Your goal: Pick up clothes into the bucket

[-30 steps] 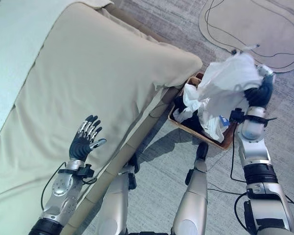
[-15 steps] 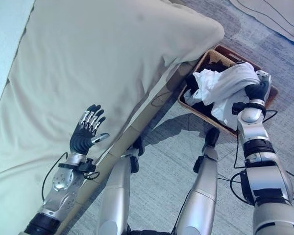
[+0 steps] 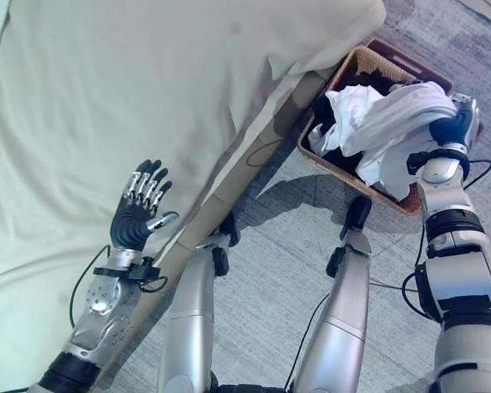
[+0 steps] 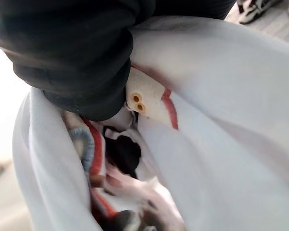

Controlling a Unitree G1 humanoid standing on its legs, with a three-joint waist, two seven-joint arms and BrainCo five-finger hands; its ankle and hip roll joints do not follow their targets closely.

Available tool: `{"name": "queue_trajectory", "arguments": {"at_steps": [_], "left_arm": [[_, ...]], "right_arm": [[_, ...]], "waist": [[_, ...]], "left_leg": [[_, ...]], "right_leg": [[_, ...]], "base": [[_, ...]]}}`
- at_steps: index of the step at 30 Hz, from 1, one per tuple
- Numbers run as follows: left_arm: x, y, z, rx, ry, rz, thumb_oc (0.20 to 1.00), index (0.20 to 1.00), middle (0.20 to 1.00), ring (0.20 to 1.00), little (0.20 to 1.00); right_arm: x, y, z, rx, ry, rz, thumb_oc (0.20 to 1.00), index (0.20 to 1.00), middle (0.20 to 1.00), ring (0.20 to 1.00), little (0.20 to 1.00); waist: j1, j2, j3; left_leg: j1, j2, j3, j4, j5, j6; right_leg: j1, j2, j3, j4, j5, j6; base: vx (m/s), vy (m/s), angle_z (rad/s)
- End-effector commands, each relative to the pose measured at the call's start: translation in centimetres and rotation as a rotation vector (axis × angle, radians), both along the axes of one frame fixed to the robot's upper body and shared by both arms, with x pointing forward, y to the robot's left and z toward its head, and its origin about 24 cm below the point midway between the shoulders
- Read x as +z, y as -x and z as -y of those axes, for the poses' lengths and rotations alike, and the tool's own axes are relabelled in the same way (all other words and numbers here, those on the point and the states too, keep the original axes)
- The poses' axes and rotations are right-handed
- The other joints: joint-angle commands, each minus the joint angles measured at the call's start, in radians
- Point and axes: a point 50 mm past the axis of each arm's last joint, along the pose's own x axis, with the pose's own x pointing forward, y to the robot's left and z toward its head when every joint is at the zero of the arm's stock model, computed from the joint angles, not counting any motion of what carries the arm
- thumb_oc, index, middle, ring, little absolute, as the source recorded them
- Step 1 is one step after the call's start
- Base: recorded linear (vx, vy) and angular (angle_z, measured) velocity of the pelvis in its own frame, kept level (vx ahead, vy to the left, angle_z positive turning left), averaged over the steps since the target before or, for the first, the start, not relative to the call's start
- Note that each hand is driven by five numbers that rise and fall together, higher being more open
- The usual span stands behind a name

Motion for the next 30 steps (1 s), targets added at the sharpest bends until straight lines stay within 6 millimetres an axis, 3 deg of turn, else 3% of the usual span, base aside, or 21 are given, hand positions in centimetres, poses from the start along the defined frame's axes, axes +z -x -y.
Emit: {"name": "queue_trajectory", "arguments": {"at_steps": [1,7,10,14,19,29,30], "left_arm": [[1.5,1.3,-0.3,0.012,0.055,0.102,1.0,1.0,1.0,1.0,1.0],[2.1,1.2,-0.5,0.033,0.08,0.126,1.0,1.0,1.0,1.0,1.0],[2.2,1.2,-0.6,0.036,0.088,0.13,1.0,1.0,1.0,1.0,1.0],[2.2,1.1,-0.7,0.036,0.089,0.133,1.0,1.0,1.0,1.0,1.0],[2.4,0.9,-0.9,0.054,0.097,0.133,1.0,1.0,1.0,1.0,1.0],[2.3,0.7,-1.1,0.069,0.113,0.126,1.0,1.0,1.0,1.0,1.0],[2.3,0.6,-1.1,0.07,0.115,0.128,1.0,1.0,1.0,1.0,1.0]], "right_arm": [[-0.6,0.4,0.8,-0.061,0.166,-0.113,0.2,0.2,0.2,0.2,0.2],[-2.2,-0.3,-0.7,-0.026,0.285,-0.226,0.2,0.2,0.2,0.2,0.2],[-1.9,-0.7,-1.2,-0.011,0.32,-0.233,0.2,0.2,0.2,0.2,0.2],[-1.4,-1.5,-2.6,0.032,0.502,-0.309,0.2,0.2,0.2,0.2,0.2],[-0.5,-2.2,-3.7,0.03,0.443,-0.254,0.2,0.2,0.2,0.2,0.2],[0.6,-2.2,-3.7,-0.003,0.301,-0.15,0.2,0.2,0.2,0.2,0.2],[0.7,-2.2,-3.6,-0.008,0.271,-0.129,0.423,0.423,0.423,0.423,0.423]], "waist": [[-0.01,0.009,-0.028],[-0.008,0.015,-0.027],[-0.005,0.016,-0.029],[0.003,0.019,-0.032],[0.005,0.02,-0.037],[0.004,0.012,-0.05],[0.003,0.011,-0.051]], "left_leg": [[-0.063,-0.011,-0.039,0.049,-0.041,0.007],[-0.089,-0.015,-0.038,0.069,-0.044,0.009],[-0.096,-0.015,-0.036,0.072,-0.044,0.01],[-0.104,-0.016,-0.035,0.079,-0.044,0.01],[-0.108,-0.015,-0.033,0.076,-0.041,0.011],[-0.084,-0.015,-0.032,0.046,-0.035,0.014],[-0.077,-0.013,-0.032,0.038,-0.033,0.013]], "right_leg": [[-0.029,0.037,0.027,0.108,-0.07,0.0],[-0.061,0.041,0.037,0.13,-0.076,-0.003],[-0.071,0.04,0.038,0.138,-0.077,-0.003],[-0.084,0.044,0.043,0.147,-0.081,-0.005],[-0.088,0.044,0.039,0.147,-0.081,-0.005],[-0.069,0.048,0.033,0.123,-0.077,-0.005],[-0.061,0.047,0.031,0.112,-0.074,-0.004]], "base": [[0.0,0.0,0.0],[0.0,-0.002,-0.01],[0.0,0.0,0.0],[0.0,0.0,0.0],[0.0,0.0,0.0],[0.0,0.0,0.0],[0.0,0.0,0.0]]}}
